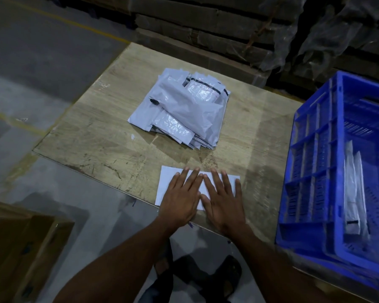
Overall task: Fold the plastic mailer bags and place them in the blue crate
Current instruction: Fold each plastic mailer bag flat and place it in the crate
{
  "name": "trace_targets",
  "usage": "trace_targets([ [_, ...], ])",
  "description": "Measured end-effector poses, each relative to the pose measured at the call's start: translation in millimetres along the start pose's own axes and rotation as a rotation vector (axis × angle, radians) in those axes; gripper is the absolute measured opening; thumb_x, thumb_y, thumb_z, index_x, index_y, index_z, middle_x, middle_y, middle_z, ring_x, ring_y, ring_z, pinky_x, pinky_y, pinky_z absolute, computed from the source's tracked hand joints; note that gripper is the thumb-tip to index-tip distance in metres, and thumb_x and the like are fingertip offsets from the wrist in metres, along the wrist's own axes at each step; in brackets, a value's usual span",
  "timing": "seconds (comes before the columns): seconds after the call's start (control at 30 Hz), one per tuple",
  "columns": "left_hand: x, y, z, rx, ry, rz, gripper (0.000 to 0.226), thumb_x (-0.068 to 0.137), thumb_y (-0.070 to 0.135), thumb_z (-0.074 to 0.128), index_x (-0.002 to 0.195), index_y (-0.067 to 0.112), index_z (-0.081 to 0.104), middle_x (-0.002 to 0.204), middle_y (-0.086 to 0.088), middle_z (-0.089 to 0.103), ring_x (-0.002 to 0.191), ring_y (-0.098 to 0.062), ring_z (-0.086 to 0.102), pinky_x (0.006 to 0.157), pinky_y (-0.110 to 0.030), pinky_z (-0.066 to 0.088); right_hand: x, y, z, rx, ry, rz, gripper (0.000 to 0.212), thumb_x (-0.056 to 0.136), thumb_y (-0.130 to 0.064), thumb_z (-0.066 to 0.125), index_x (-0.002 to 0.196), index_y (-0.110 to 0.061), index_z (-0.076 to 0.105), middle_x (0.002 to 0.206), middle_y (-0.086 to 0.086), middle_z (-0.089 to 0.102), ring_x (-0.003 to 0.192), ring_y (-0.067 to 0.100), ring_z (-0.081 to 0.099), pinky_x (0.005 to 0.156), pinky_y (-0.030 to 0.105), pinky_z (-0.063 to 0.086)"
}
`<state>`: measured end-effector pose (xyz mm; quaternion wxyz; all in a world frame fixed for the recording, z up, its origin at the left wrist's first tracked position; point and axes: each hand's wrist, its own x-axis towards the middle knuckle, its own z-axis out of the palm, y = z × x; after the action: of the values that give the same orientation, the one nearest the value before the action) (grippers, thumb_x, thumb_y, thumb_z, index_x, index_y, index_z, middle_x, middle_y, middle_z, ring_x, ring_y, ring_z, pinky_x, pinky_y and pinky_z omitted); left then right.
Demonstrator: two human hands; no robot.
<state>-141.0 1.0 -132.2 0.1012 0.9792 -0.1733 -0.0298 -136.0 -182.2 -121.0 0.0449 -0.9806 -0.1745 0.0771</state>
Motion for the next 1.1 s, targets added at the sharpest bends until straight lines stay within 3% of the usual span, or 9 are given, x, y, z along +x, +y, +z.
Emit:
trace_targets([
  [0.23,-18,-36,0,0.051,-0.019,-0.066,0.074,0.103,0.06,0.033,0.164,0.019,0.026,0.173,-0.006,0.011,0.159,-0.037,0.004,0.126,-0.056,0.016,-11,21,-8,-0.021,-0.148,0.036,0.084,0.097,-0.076,0.017,0.162,-0.025,0.001,0.167,0.0,-0.02,0.153,0.025,-0.02,0.12,0.063,0.004],
  [0.37,-20,-43,-3,0.065,-0.064,-0.05,0.089,0.098,0.073,0.03,0.165,0.015,0.021,0.174,-0.011,0.004,0.158,-0.041,-0.001,0.126,-0.06,0.014,-1,13,-13,0.041,-0.152,0.033,0.096,0.092,-0.081,0.022,0.16,-0.024,-0.014,0.164,0.006,-0.029,0.15,0.032,-0.029,0.114,0.068,-0.016],
  [0.43,-20,-43,-4,0.078,-0.088,-0.043,0.096,0.095,0.08,0.025,0.165,0.015,0.019,0.173,-0.012,0.002,0.158,-0.043,-0.003,0.126,-0.06,0.012,6,11,-14,0.014,-0.155,-0.069,0.095,0.092,-0.081,0.021,0.16,-0.023,-0.01,0.167,0.006,-0.021,0.152,0.032,-0.023,0.114,0.071,-0.011],
  [0.53,-19,-45,-5,0.08,-0.116,-0.051,0.101,0.092,0.084,0.028,0.165,0.016,0.018,0.173,-0.012,-0.001,0.158,-0.042,-0.005,0.125,-0.061,0.012,13,22,-14,-0.026,-0.224,-0.138,0.093,0.092,-0.082,0.018,0.159,-0.027,-0.014,0.166,-0.003,-0.024,0.151,0.022,-0.027,0.116,0.068,-0.006],
  [0.7,-19,-44,-6,0.082,-0.113,-0.059,0.1,0.091,0.084,0.029,0.166,0.019,0.012,0.173,-0.01,-0.007,0.158,-0.04,-0.011,0.126,-0.059,0.009,-5,41,-16,-0.059,-0.213,-0.118,0.087,0.096,-0.078,0.013,0.159,-0.024,-0.015,0.164,-0.004,-0.029,0.15,0.02,-0.029,0.121,0.058,-0.007],
  [0.9,-20,-43,-7,0.069,-0.095,-0.05,0.093,0.091,0.083,0.03,0.166,0.031,0.011,0.173,-0.011,-0.007,0.157,-0.041,-0.014,0.126,-0.059,0.005,-19,39,-18,-0.051,-0.227,-0.061,0.094,0.095,-0.079,0.016,0.158,-0.019,-0.018,0.163,0.005,-0.032,0.149,0.024,-0.031,0.121,0.058,-0.01],
  [0.93,-19,-44,-6,0.068,-0.09,-0.041,0.092,0.091,0.083,0.031,0.166,0.033,0.012,0.173,-0.011,-0.006,0.157,-0.042,-0.013,0.126,-0.059,0.005,-22,35,-17,-0.054,-0.198,-0.064,0.096,0.095,-0.079,0.02,0.16,-0.017,-0.013,0.164,0.009,-0.027,0.151,0.027,-0.027,0.12,0.059,-0.009],
  [1.0,-18,-47,-5,0.061,-0.076,-0.014,0.091,0.092,0.083,0.031,0.166,0.033,0.013,0.173,-0.012,-0.003,0.157,-0.043,-0.011,0.125,-0.06,0.006,-27,28,-14,-0.049,-0.087,-0.118,0.088,0.097,-0.07,0.033,0.161,-0.013,0.014,0.168,0.014,-0.003,0.155,0.032,-0.006,0.121,0.061,0.004],
  [1.1,-12,-56,-5,0.068,-0.095,0.044,0.09,0.093,0.082,0.029,0.166,0.032,0.01,0.173,-0.014,-0.002,0.157,-0.044,-0.01,0.125,-0.062,0.008,-29,21,-6,-0.032,0.028,-0.243,0.05,0.095,-0.05,0.056,0.133,-0.017,0.057,0.162,0.012,0.032,0.152,0.03,0.023,0.115,0.063,0.027],
])
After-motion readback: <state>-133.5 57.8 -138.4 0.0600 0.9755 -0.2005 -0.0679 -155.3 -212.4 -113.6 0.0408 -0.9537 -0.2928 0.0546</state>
